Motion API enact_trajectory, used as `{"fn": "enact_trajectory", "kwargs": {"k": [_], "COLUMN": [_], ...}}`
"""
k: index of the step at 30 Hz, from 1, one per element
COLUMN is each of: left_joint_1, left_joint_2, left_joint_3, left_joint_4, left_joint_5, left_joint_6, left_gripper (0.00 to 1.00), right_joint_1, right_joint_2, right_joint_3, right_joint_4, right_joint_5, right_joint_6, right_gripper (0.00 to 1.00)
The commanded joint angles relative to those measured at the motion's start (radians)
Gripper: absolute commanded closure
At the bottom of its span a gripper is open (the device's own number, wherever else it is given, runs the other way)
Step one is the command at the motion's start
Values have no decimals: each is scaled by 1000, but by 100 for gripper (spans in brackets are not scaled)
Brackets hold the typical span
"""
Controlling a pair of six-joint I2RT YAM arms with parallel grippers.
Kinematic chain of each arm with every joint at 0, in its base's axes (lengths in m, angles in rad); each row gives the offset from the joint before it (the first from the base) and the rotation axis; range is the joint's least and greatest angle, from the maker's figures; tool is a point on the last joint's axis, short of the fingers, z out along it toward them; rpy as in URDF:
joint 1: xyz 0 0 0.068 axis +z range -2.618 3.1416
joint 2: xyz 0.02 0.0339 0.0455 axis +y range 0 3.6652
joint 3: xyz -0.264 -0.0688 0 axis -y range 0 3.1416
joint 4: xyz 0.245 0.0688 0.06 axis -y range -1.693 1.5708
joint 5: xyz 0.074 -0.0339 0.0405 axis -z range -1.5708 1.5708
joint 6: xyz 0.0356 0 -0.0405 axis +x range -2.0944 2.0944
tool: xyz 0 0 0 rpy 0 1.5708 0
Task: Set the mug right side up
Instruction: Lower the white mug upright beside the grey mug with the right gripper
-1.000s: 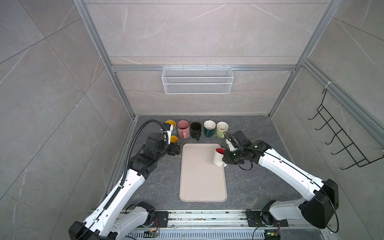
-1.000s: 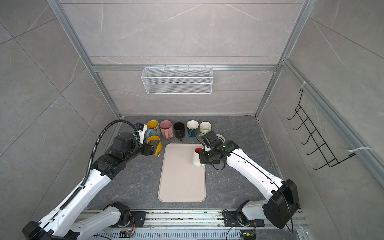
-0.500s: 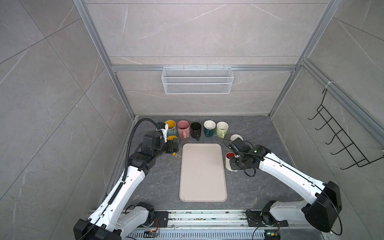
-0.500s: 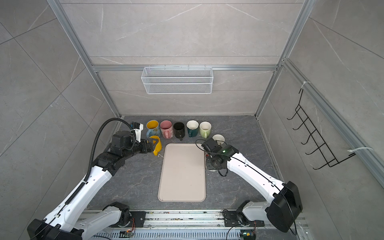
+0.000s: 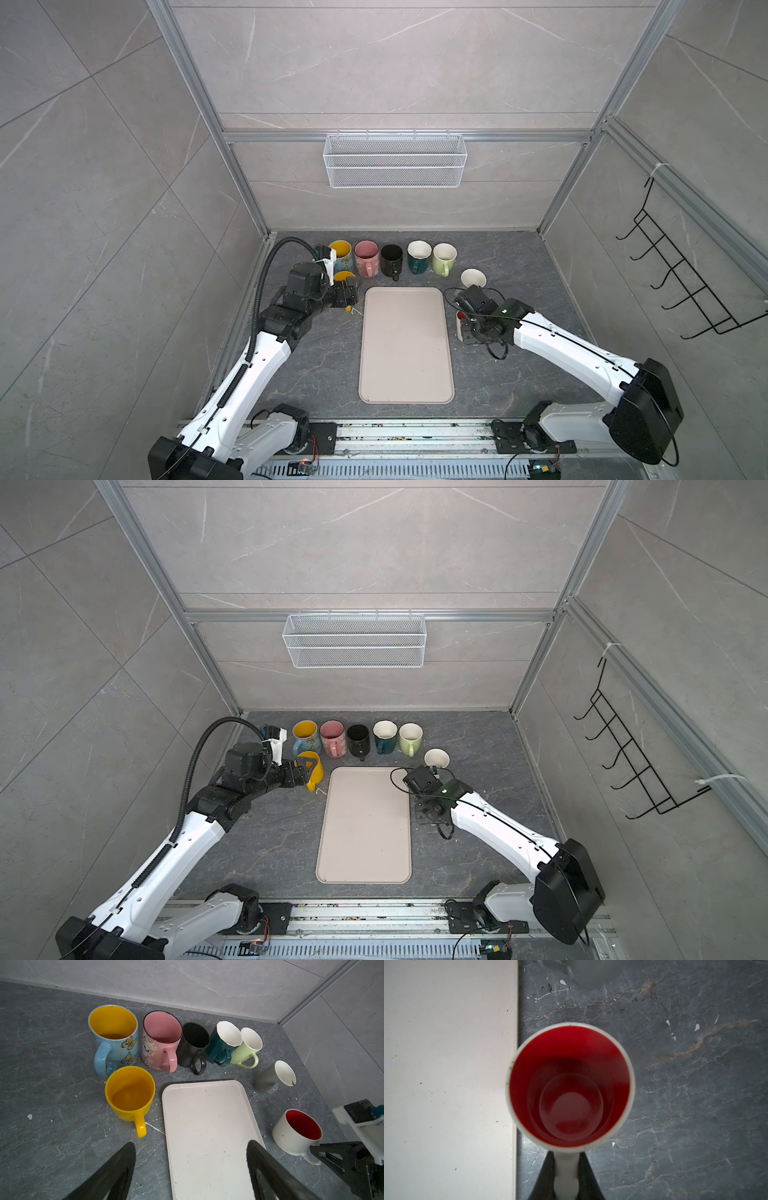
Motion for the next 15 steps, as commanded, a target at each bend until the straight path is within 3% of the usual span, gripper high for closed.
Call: {"fn": "enact_trajectory", "kwargs": {"k": [1, 15], "left_joint_1": [6, 10], "left_joint_2": [1, -1], "left_joint_3": [-2, -5], "left_joint_4": [41, 45], "left_joint_5": [1, -11], "left_joint_6": [-15, -14], "left_gripper": [14, 14], "right_joint_1": [4, -8], "right_joint_2": [5, 47], "right_joint_3": [-15, -114], "right_joint_4": [93, 218], "right_joint_5": [50, 103], "right_joint_6": [21, 48], "right_gripper": [100, 100]}}
